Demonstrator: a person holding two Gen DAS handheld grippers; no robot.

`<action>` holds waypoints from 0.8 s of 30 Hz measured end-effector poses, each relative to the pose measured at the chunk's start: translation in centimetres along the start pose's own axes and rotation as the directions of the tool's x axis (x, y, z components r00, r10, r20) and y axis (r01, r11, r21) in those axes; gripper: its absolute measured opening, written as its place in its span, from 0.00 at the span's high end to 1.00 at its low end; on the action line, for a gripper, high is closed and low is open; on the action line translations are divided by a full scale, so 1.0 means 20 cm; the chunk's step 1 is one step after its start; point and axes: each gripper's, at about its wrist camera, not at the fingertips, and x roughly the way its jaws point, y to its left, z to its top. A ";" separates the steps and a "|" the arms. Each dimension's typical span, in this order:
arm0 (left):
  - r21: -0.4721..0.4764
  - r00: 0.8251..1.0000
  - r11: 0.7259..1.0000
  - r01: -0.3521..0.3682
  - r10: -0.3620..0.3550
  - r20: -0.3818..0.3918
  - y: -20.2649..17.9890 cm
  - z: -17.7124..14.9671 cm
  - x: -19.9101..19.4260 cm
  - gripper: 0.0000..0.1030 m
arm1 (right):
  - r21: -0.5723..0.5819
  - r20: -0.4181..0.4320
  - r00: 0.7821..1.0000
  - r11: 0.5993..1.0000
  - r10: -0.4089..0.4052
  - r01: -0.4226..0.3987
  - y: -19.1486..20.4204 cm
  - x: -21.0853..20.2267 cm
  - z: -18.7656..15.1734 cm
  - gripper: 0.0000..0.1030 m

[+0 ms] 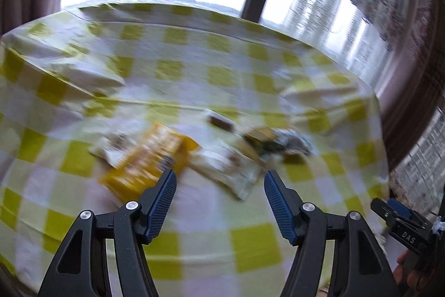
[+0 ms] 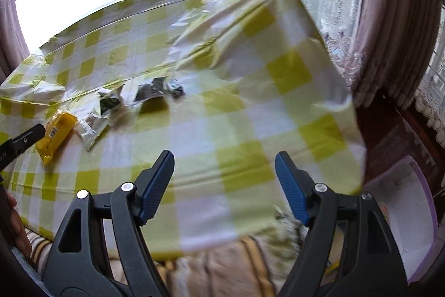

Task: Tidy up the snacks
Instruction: 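Move both open tools back over the remaining snacks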

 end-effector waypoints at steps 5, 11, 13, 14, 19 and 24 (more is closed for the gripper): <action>-0.002 0.999 0.999 -0.045 0.045 0.029 0.14 0.07 0.05 0.36 | -0.038 0.018 1.000 0.999 0.013 -0.013 0.13 0.06 0.05 0.25; 0.003 0.998 0.998 -0.066 0.066 0.017 0.26 0.09 0.14 0.36 | -0.084 0.036 0.999 0.996 0.040 -0.037 0.28 0.16 0.11 0.25; 0.007 0.998 0.998 -0.062 0.062 0.006 0.28 0.09 0.17 0.36 | -0.099 0.049 0.997 0.994 0.052 -0.047 0.33 0.18 0.12 0.25; 0.006 0.998 0.998 -0.061 0.061 -0.003 0.29 0.08 0.19 0.36 | -0.110 0.056 0.997 0.993 0.057 -0.050 0.36 0.18 0.13 0.25; 0.028 0.997 0.998 -0.052 0.054 -0.058 0.28 0.03 0.26 0.36 | -0.155 0.061 0.995 0.986 0.073 -0.063 0.47 0.24 0.16 0.25; 0.015 0.994 1.000 -0.001 0.003 -0.107 0.26 -0.02 0.27 0.36 | -0.173 0.071 0.994 0.982 0.085 -0.071 0.53 0.29 0.19 0.25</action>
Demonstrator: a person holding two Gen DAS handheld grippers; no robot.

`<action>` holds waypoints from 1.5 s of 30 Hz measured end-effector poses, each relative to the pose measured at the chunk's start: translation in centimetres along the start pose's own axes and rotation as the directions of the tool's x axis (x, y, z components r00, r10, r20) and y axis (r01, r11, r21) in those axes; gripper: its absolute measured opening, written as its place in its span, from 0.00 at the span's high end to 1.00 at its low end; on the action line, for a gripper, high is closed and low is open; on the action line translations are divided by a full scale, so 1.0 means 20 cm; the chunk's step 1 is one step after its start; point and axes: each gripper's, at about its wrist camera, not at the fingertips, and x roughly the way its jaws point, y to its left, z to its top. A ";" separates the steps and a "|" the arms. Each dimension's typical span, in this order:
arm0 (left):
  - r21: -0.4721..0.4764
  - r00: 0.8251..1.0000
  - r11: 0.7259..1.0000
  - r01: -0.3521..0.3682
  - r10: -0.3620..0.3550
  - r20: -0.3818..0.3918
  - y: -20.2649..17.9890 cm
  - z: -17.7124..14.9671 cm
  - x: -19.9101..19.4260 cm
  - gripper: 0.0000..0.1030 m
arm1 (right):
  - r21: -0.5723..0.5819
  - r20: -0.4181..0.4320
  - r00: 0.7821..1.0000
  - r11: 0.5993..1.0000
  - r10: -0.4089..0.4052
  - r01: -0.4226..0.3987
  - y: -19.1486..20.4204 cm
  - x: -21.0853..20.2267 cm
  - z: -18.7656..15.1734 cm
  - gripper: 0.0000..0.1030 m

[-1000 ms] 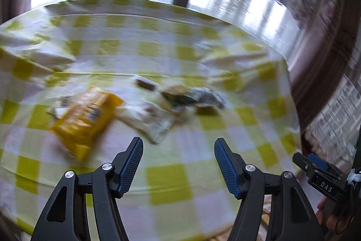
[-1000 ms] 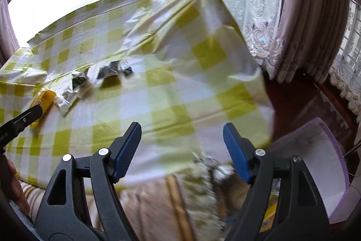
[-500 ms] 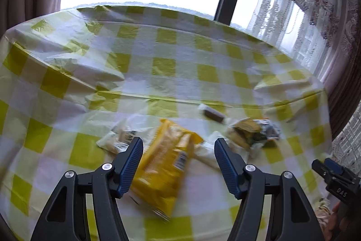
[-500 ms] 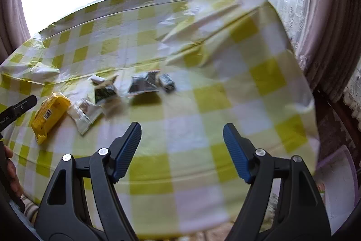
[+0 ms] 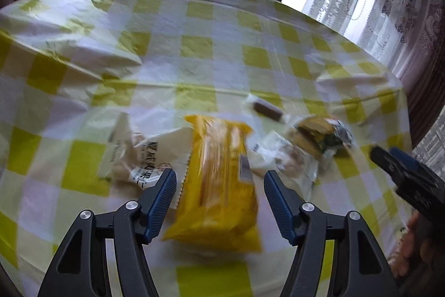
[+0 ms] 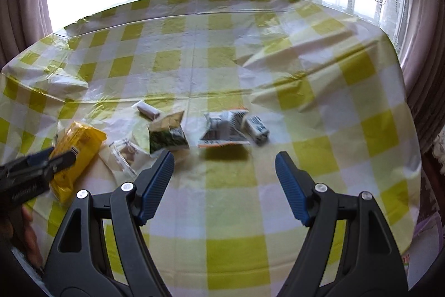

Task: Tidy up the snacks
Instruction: 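Move both open tools back over the remaining snacks, then grasp the long yellow bread bag with the left tool while the right tool grasps a small beige-green pack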

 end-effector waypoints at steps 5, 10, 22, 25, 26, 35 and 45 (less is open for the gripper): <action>-0.044 0.997 0.999 0.031 -0.028 0.066 0.01 -0.03 -0.08 0.36 | -0.020 0.000 1.000 1.000 0.014 -0.014 0.06 0.07 0.04 0.25; -0.086 0.992 0.988 0.126 -0.122 0.042 0.04 -0.02 -0.05 0.36 | -0.045 -0.001 0.999 0.998 0.037 -0.037 0.13 0.15 0.08 0.25; -0.022 1.000 1.000 0.002 -0.002 -0.011 -0.05 0.02 0.13 0.36 | -0.128 -0.086 0.995 0.990 0.053 -0.063 0.25 0.39 0.11 0.38; -0.006 0.999 0.999 -0.046 0.046 -0.013 -0.08 0.02 0.15 0.39 | -0.115 -0.095 0.993 0.991 0.065 -0.076 0.24 0.43 0.12 0.41; 0.001 0.998 0.998 -0.065 0.065 -0.012 -0.08 0.02 0.15 0.46 | -0.114 -0.093 0.993 0.990 0.071 -0.082 0.23 0.44 0.12 0.49; -0.036 0.999 0.998 -0.047 0.047 0.006 -0.05 -0.02 0.09 0.50 | -0.124 -0.065 0.993 0.987 0.099 -0.107 0.23 0.38 0.09 0.60; -0.052 0.999 0.998 -0.048 0.049 0.012 -0.09 -0.08 0.03 0.50 | -0.085 -0.080 0.990 0.989 0.114 -0.121 0.17 0.23 -0.04 0.61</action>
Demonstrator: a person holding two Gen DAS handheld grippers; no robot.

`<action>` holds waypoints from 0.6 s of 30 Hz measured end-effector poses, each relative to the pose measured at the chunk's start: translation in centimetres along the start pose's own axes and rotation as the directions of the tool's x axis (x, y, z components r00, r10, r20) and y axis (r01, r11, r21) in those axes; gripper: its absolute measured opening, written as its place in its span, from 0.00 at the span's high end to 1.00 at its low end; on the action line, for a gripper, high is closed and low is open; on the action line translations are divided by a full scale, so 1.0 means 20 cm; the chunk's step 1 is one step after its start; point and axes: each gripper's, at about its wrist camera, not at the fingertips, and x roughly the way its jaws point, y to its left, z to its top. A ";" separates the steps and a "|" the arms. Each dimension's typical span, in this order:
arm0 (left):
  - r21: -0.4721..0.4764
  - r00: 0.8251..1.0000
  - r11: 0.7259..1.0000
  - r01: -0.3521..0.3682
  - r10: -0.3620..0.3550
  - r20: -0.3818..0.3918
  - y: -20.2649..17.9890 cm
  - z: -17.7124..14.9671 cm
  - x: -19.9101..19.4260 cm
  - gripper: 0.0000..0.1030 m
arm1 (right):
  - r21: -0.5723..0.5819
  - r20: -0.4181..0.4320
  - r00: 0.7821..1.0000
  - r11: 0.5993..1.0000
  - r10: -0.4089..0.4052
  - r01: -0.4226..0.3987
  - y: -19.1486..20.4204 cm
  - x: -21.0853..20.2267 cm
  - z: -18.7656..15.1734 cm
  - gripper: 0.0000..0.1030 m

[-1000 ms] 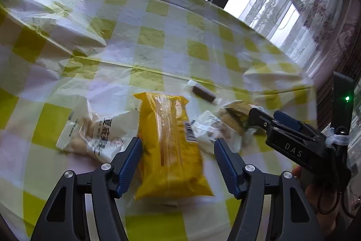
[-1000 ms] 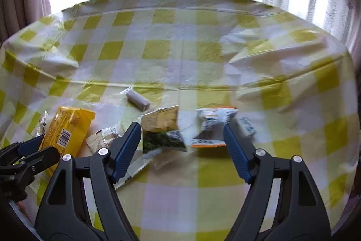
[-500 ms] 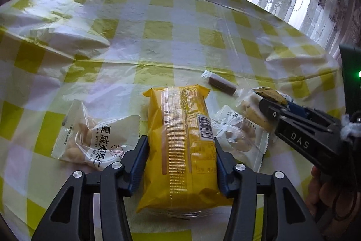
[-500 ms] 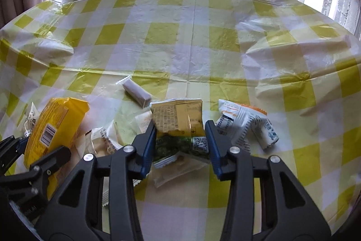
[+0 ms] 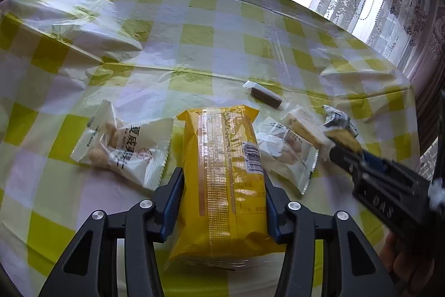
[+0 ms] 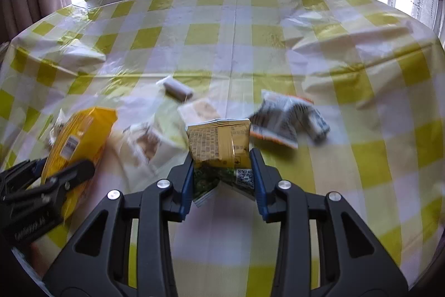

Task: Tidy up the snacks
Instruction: 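Grasp the long yellow bread bag with the left tool while the right tool grasps a small beige-green pack, then carry both bags into the white box and open both tools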

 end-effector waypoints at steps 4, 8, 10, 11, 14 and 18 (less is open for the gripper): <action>-0.002 1.000 1.000 0.009 -0.008 0.026 -0.03 -0.03 -0.07 0.50 | 0.002 -0.002 1.000 1.000 -0.011 0.011 -0.01 -0.07 -0.07 0.61; 0.012 0.998 1.000 0.023 -0.023 0.062 -0.09 -0.07 -0.15 0.51 | 0.019 0.004 0.999 0.999 -0.032 0.032 -0.04 -0.15 -0.12 0.61; 0.017 0.997 0.999 0.035 -0.036 0.068 -0.12 -0.09 -0.19 0.51 | 0.023 0.008 0.999 0.999 -0.042 0.042 -0.05 -0.20 -0.14 0.61; 0.020 0.997 0.999 0.039 -0.041 0.069 -0.14 -0.10 -0.20 0.51 | 0.024 0.009 0.999 0.999 -0.046 0.046 -0.05 -0.22 -0.15 0.61; 0.038 0.996 0.998 0.052 -0.054 0.071 -0.20 -0.14 -0.24 0.51 | 0.026 0.016 0.998 0.998 -0.062 0.061 -0.07 -0.29 -0.18 0.61; 0.051 0.994 0.996 0.074 -0.078 0.072 -0.27 -0.18 -0.30 0.51 | 0.045 0.020 0.997 0.996 -0.081 0.080 -0.11 -0.37 -0.23 0.61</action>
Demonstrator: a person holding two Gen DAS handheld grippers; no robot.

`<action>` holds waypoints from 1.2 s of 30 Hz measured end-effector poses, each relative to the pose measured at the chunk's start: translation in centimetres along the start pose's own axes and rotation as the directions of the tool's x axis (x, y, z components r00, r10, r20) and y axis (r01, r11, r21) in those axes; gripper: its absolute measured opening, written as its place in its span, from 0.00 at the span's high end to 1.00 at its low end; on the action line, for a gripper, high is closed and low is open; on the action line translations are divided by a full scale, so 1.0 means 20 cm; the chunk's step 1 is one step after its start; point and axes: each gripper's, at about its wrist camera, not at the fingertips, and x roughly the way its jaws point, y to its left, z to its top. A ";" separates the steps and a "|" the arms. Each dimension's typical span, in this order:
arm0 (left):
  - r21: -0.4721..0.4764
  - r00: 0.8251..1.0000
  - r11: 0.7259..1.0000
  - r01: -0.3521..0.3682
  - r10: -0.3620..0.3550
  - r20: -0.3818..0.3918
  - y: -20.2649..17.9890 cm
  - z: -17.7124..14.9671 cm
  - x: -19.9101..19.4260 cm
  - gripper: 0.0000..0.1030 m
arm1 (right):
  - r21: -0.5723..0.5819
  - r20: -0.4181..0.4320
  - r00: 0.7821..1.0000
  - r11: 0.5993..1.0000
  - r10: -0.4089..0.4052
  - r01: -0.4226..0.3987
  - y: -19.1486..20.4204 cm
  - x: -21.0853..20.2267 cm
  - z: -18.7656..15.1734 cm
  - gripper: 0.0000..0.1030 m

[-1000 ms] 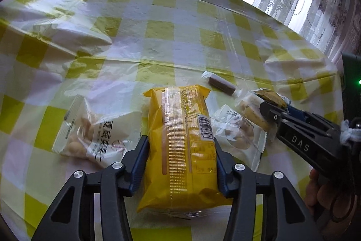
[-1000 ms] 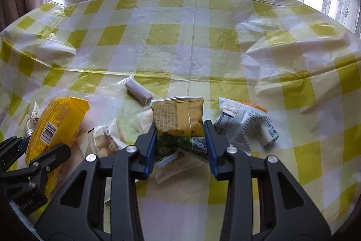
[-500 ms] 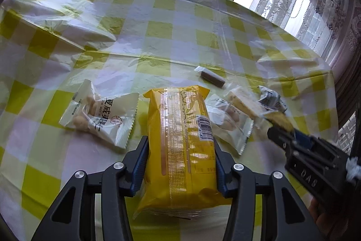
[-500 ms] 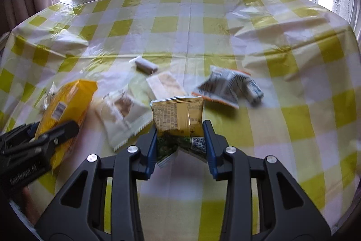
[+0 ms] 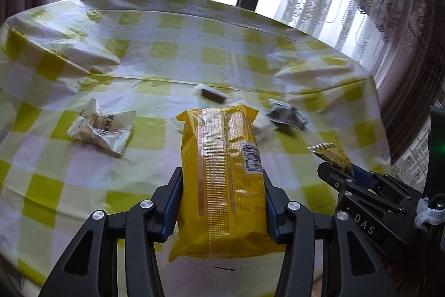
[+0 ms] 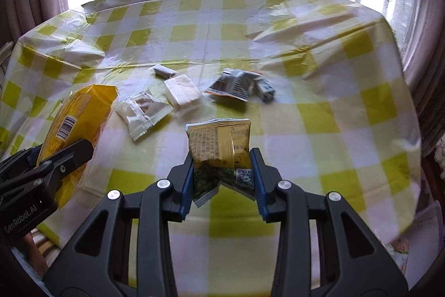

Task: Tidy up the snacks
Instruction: 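Carry both bags into the white box and open both tools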

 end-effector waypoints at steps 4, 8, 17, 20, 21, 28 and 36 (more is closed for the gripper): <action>0.006 0.999 0.999 0.032 -0.032 -0.006 -0.09 -0.05 -0.05 0.51 | 0.026 0.002 1.000 1.000 -0.012 0.012 -0.08 -0.09 -0.05 0.61; 0.019 0.997 0.997 0.078 -0.077 -0.018 -0.20 -0.09 -0.08 0.51 | 0.068 -0.012 1.000 0.997 -0.019 0.020 -0.19 -0.18 -0.11 0.61; 0.089 0.985 0.981 0.171 -0.167 -0.048 -0.49 -0.15 -0.14 0.51 | 0.129 -0.001 0.999 0.990 -0.054 0.053 -0.42 -0.38 -0.24 0.61; 0.109 0.976 0.971 0.213 -0.206 -0.066 -0.58 -0.17 -0.15 0.51 | 0.149 -0.006 0.997 0.986 -0.074 0.074 -0.52 -0.45 -0.28 0.61; 0.116 0.971 0.966 0.233 -0.225 -0.074 -0.62 -0.18 -0.16 0.51 | 0.157 -0.009 0.996 0.984 -0.086 0.086 -0.56 -0.47 -0.30 0.61; 0.173 0.928 0.915 0.364 -0.341 -0.149 -0.87 -0.26 -0.16 0.51 | 0.219 -0.076 0.979 0.955 -0.188 0.200 -0.88 -0.56 -0.48 0.61; 0.217 0.886 0.866 0.450 -0.403 -0.229 -1.11 -0.33 -0.15 0.51 | 0.287 -0.136 0.951 0.908 -0.278 0.306 -1.17 -0.62 -0.62 0.61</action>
